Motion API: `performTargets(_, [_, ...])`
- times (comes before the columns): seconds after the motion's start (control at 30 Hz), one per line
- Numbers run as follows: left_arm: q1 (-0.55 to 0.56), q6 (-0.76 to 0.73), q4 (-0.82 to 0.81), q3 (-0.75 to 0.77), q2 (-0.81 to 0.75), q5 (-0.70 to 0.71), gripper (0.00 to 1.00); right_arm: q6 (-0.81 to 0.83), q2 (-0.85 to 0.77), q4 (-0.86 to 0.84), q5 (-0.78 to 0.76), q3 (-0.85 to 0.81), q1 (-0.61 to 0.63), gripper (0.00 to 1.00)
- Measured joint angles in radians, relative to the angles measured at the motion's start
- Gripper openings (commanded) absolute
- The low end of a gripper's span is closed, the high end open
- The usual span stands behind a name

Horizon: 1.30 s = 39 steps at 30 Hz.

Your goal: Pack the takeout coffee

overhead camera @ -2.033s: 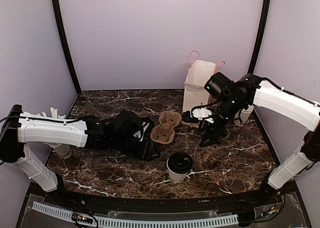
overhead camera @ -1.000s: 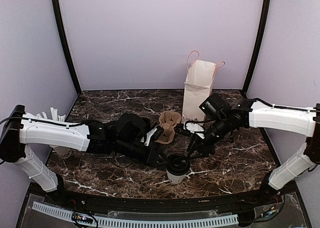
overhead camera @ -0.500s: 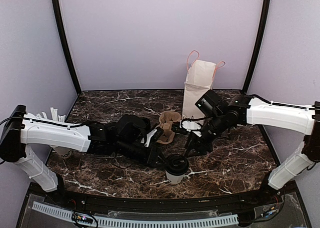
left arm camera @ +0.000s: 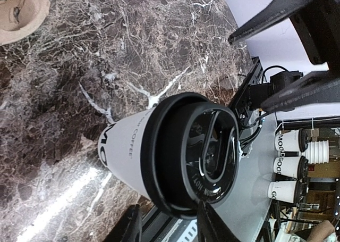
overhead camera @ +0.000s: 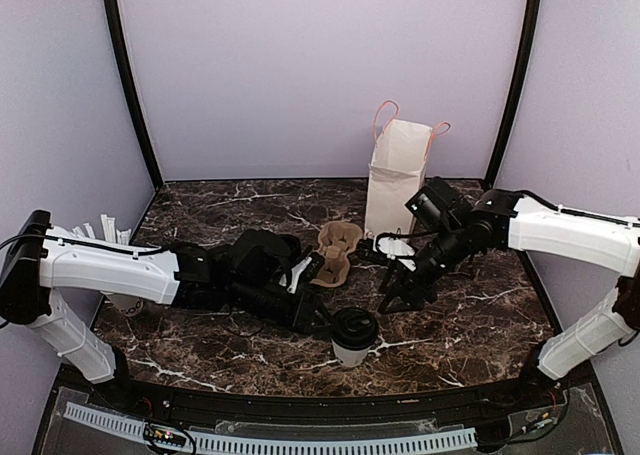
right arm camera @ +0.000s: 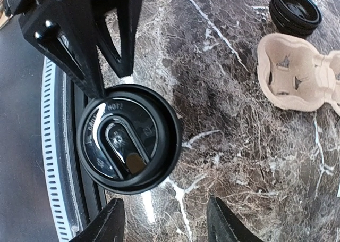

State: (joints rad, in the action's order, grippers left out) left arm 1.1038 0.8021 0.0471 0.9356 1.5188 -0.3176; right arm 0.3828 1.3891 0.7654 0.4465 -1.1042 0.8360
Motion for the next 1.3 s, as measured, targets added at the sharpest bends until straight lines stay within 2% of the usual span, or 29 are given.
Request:
performTargets(0.2, [0.000,-0.008,0.011,-0.006,-0.040,0.026,0.40,-0.015,-0.008,-0.003,0.039,0.017,-0.049,0.54])
performTargets(0.4, [0.000,0.018,0.010,-0.027,-0.044,0.032,0.33,-0.045,-0.006,-0.010,0.136,0.047,-0.091,0.54])
performTargets(0.67, [0.000,0.070,-0.009,-0.064,-0.043,-0.005,0.36,-0.076,0.074,-0.008,0.294,0.081,-0.122,0.47])
performTargets(1.3, [0.000,0.074,-0.088,-0.059,0.014,-0.040,0.35,-0.090,0.151,-0.010,0.343,0.082,-0.143,0.44])
